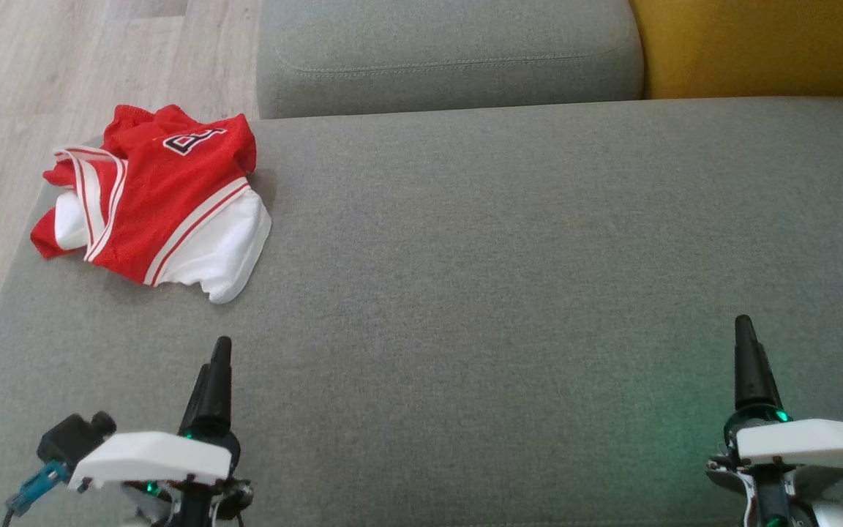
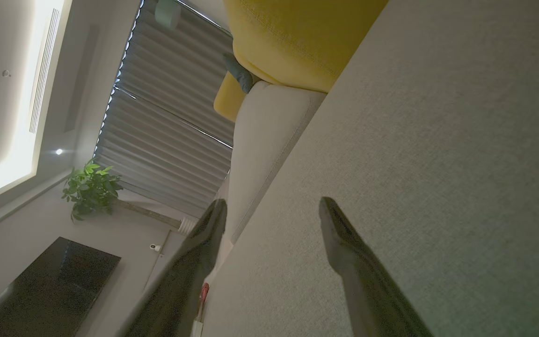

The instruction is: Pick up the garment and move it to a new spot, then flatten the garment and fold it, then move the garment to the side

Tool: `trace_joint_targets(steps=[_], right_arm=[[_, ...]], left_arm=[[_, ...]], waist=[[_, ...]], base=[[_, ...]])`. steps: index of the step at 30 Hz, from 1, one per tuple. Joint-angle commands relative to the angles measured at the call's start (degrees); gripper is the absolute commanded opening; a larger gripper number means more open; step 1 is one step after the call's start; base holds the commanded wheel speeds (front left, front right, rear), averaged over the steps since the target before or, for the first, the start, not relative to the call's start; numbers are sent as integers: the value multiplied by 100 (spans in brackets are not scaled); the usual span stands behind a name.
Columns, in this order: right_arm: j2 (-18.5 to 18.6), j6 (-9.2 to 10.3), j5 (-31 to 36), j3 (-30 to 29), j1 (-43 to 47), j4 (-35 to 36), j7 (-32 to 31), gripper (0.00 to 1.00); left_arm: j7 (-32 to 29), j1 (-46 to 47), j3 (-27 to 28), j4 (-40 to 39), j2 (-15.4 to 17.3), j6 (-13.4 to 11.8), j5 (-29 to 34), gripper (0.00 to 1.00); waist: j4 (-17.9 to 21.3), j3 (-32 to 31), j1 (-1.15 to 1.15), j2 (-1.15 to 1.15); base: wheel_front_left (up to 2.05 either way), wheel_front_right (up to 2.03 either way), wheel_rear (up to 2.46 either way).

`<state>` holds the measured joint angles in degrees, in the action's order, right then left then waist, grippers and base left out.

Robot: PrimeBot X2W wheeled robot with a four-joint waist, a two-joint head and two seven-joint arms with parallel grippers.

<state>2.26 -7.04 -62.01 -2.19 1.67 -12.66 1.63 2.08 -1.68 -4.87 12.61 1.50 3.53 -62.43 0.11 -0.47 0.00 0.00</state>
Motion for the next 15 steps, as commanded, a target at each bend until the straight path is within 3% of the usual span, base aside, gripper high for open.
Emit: trace_joint_targets(steps=[1,15], right_arm=[[32,-19,281,105,-177,269,110,100],[37,-24,1438,341,-159,361,330,100]], left_arm=[[76,326,16,-259,64,-9,353,100],[294,304,-294,-415,120,-135,1808,100]], waist=[[1,-1,0,0],[3,-20,0,0]], base=[[0,0,0],[0,0,0]])
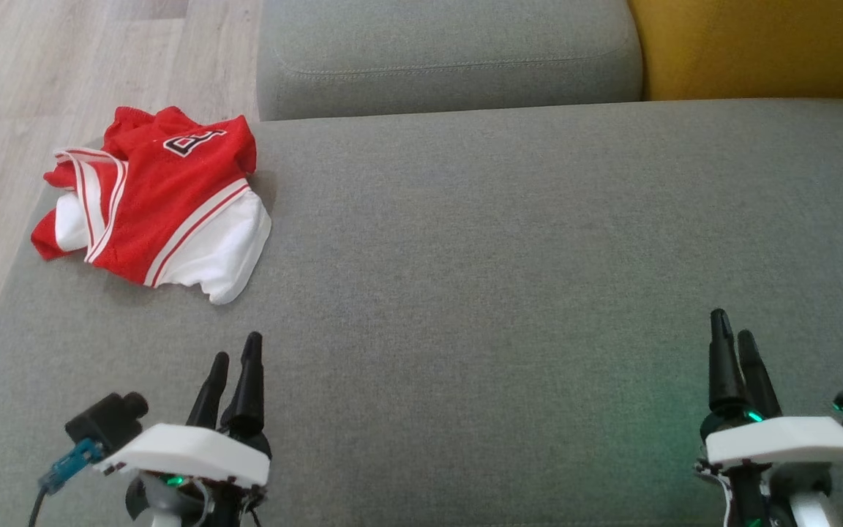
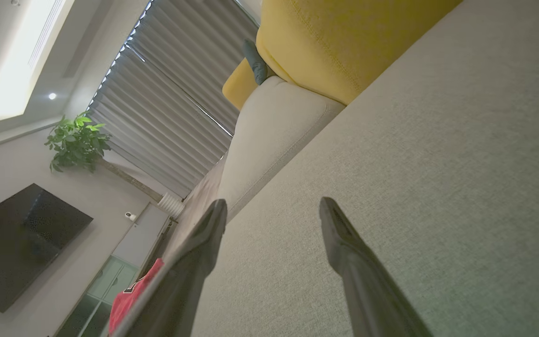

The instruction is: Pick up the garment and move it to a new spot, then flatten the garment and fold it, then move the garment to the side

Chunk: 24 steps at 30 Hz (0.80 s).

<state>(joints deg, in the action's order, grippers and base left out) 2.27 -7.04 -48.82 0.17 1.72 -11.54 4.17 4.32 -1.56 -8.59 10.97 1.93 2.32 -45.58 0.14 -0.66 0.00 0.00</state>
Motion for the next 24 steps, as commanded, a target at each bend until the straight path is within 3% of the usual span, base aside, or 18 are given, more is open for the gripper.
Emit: trace_joint_targets(steps=[1,24], right_arm=[[36,-24,200,121,-164,255,93,100],[46,-32,1985,441,-218,215,482,100]], left_arm=[[87,287,51,-263,86,-32,215,100],[472,233,-347,-338,244,-420,1852,100]], waist=[[1,-2,0,0],[15,-26,0,0]], base=[[0,0,0],[0,0,0]])
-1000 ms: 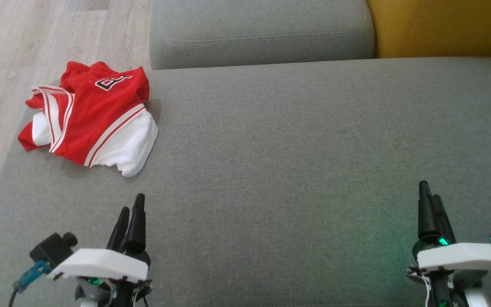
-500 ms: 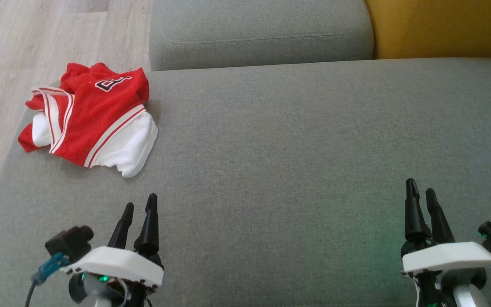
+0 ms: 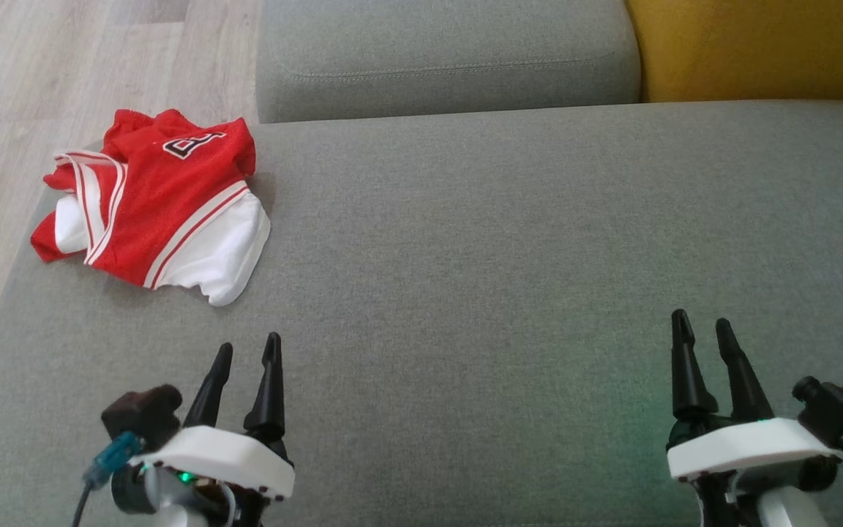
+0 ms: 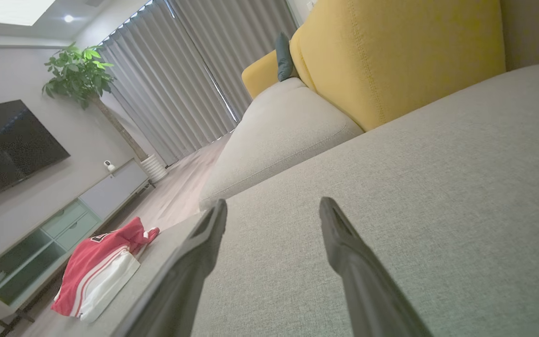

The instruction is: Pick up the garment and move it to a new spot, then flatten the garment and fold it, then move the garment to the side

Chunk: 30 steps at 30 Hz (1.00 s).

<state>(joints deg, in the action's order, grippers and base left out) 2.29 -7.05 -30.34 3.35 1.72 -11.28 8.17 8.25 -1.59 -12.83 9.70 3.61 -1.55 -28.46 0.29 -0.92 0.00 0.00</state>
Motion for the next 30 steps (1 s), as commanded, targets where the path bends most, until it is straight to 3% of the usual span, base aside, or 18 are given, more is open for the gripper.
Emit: trace_joint_targets(steps=[1,30], right_arm=[[44,-32,209,139,-224,173,99,100],[56,-42,2173,436,-390,-138,588,100]], left_arm=[[96,235,67,-204,76,-40,201,100],[582,196,-53,250,10,-296,1972,100]], waist=[[1,-1,0,0],[19,-100,0,0]], base=[[0,0,0],[0,0,0]])
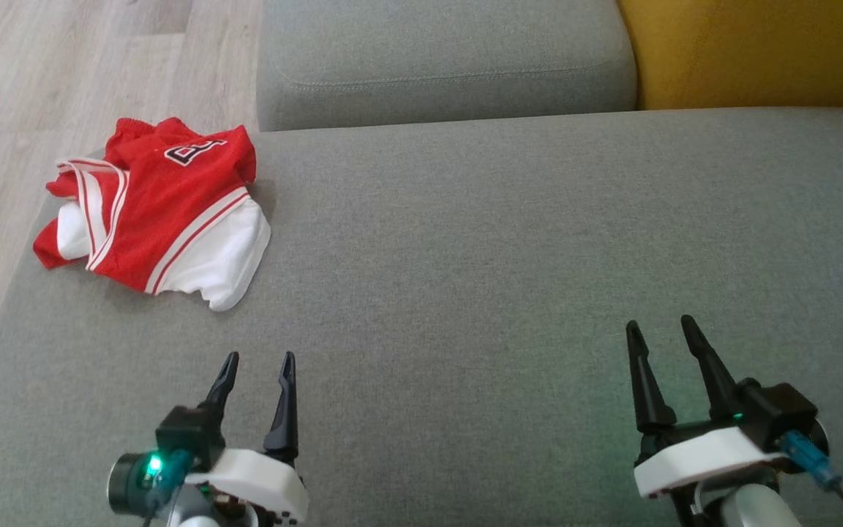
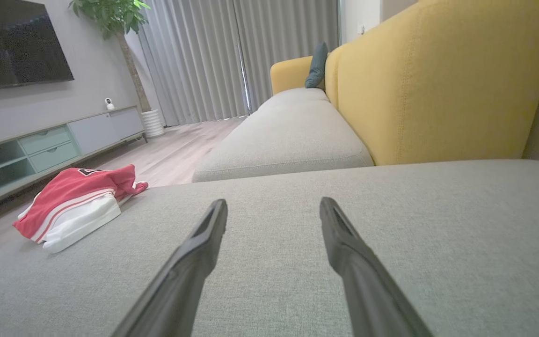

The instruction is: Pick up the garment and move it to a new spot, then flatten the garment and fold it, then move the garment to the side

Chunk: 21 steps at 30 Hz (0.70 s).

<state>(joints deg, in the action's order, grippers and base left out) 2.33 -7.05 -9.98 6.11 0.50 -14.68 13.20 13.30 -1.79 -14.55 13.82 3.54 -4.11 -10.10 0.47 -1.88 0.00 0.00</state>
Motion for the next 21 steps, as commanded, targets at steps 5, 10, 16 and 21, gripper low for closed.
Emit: trace_joint_targets(steps=[5,10,16,21], right_arm=[[54,-44,483,180,-270,245,170,100],[54,-44,498,144,-257,296,180,100],[54,-44,470,132,-230,304,180,100],[54,-44,457,115,-228,289,180,100]], left_arm=[[160,202,120,-114,-3,-72,381,100],[170,199,194,-99,-25,-87,334,100],[170,175,256,-84,-43,-88,269,100],[170,167,285,-69,-52,-82,257,100]], waist=[[5,-34,0,0],[2,-55,0,0],[1,-77,0,0],[2,-82,0,0]], base=[[0,0,0],[0,0,0],[0,0,0],[0,0,0]])
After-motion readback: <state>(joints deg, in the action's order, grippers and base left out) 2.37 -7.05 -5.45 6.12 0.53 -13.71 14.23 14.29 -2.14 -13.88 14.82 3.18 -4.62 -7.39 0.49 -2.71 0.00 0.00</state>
